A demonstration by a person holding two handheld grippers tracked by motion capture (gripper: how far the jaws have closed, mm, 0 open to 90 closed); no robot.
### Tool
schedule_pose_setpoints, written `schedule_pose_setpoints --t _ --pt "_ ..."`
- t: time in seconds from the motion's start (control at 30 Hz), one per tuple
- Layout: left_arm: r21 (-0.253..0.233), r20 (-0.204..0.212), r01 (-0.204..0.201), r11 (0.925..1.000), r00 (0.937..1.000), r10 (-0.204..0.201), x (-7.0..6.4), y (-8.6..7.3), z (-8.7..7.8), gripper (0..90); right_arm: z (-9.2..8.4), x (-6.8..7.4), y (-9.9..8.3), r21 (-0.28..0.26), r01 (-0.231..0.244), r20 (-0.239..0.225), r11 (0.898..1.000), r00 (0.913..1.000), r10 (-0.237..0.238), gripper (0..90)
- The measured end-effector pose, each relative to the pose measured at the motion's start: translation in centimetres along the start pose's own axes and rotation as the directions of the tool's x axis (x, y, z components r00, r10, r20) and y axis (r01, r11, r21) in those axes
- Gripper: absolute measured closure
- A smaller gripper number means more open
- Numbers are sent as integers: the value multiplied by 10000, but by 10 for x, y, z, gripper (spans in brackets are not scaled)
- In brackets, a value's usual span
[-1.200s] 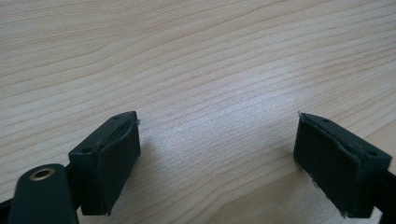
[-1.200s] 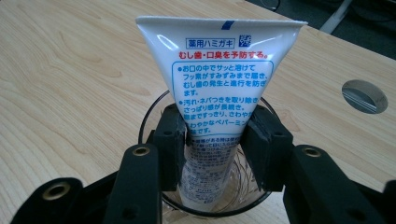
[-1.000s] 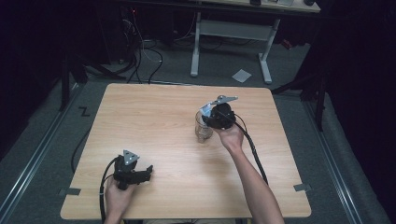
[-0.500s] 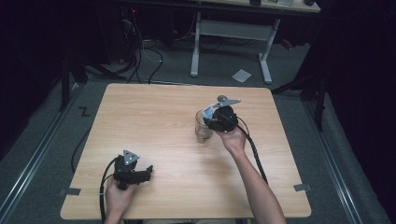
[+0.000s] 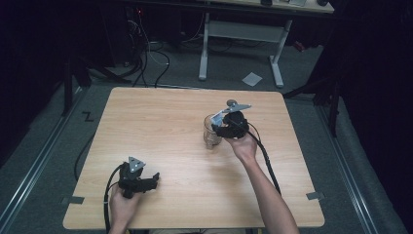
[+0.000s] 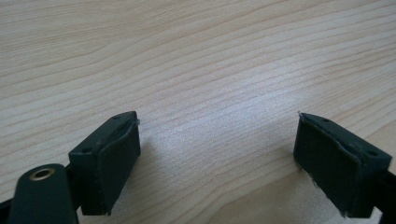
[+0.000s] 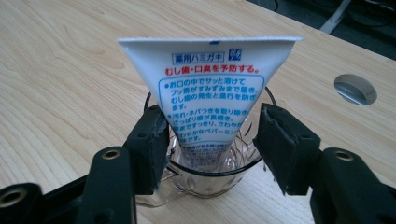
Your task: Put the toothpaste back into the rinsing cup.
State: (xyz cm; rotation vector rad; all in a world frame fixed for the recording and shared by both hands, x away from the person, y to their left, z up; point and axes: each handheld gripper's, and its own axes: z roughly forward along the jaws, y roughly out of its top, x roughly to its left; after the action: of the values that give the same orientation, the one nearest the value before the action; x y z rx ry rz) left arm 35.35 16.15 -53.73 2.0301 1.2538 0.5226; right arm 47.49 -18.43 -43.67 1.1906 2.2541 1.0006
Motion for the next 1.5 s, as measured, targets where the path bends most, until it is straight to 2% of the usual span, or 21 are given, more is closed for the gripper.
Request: schedule_pose_setpoints --t 0.33,0.7,0.9,1.1,1.5 --pt "1 -1 -2 10000 10000 2 0 0 0 149 -4 1 1 -184 -128 -110 9997 9999 126 394" --pt "-5 -3 0 10000 10000 0 0 0 0 149 -15 1 3 -512 -133 -162 9986 9998 125 375" --pt "-1 0 3 10000 10000 -3 0 0 0 149 -24 0 5 -669 21 -19 9978 10000 -23 381" --pt "-1 0 1 10000 10000 -1 0 0 0 149 -32 -3 5 -820 -392 -332 9959 9988 366 383" --pt "0 -6 3 10000 10000 -3 0 0 0 149 -51 0 4 -1218 -378 -433 9918 9985 327 394"
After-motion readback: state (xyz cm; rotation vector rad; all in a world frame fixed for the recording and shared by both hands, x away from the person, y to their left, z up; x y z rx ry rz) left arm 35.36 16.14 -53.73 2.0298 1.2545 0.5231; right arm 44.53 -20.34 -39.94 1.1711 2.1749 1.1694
